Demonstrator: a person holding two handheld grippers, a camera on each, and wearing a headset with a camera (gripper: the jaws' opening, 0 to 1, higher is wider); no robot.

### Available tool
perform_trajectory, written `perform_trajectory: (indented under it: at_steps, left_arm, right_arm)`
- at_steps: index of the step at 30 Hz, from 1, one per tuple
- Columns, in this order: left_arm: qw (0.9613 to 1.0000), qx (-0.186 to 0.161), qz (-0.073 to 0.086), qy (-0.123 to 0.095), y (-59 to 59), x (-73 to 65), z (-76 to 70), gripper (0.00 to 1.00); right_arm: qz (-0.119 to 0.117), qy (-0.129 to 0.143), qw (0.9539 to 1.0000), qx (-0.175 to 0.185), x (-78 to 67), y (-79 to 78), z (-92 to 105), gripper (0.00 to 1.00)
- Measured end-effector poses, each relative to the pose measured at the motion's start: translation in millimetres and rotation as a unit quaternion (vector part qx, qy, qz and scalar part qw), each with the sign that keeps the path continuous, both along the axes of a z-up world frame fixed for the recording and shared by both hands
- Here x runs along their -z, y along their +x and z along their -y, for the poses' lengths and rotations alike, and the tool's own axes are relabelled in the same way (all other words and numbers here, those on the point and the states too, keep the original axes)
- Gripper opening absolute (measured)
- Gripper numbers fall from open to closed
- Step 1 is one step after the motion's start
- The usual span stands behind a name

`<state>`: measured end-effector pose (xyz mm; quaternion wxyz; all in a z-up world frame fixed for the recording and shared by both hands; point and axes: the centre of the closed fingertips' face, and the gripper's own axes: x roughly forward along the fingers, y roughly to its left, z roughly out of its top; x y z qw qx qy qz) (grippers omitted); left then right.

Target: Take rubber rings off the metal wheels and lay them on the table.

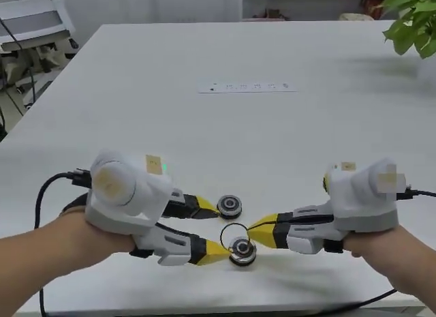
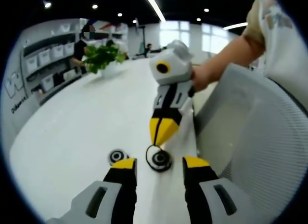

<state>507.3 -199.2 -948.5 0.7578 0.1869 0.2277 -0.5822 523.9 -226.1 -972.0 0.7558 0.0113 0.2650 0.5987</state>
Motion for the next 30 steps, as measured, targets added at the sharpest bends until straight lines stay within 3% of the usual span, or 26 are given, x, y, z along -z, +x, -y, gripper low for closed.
perform_trajectory:
  at_steps: [12,17,24,30]
  left_arm:
    - [0.9992,-0.035,0.012,-0.013,0.7,-14.2,-33.1,0.60]
    - [0.9985,-0.050,0.012,-0.018,0.8,-17.6,-43.1,0.73]
    - [0.9977,-0.061,0.017,-0.022,1.4,-22.8,-57.9,0.80]
    - [0.9969,-0.074,0.013,-0.026,-1.0,-21.4,-67.8,0.81]
  right_arm:
    - [0.008,-0.001,0.9999,-0.008,-13.5,11.9,-13.0,0.00]
    - [0.011,-0.008,0.9997,-0.019,-14.9,15.7,-19.9,0.00]
    - [0.015,-0.014,0.9995,-0.025,-17.4,23.7,-30.3,0.00]
    - [0.015,-0.032,0.9985,-0.041,-8.1,22.7,-41.5,0.00]
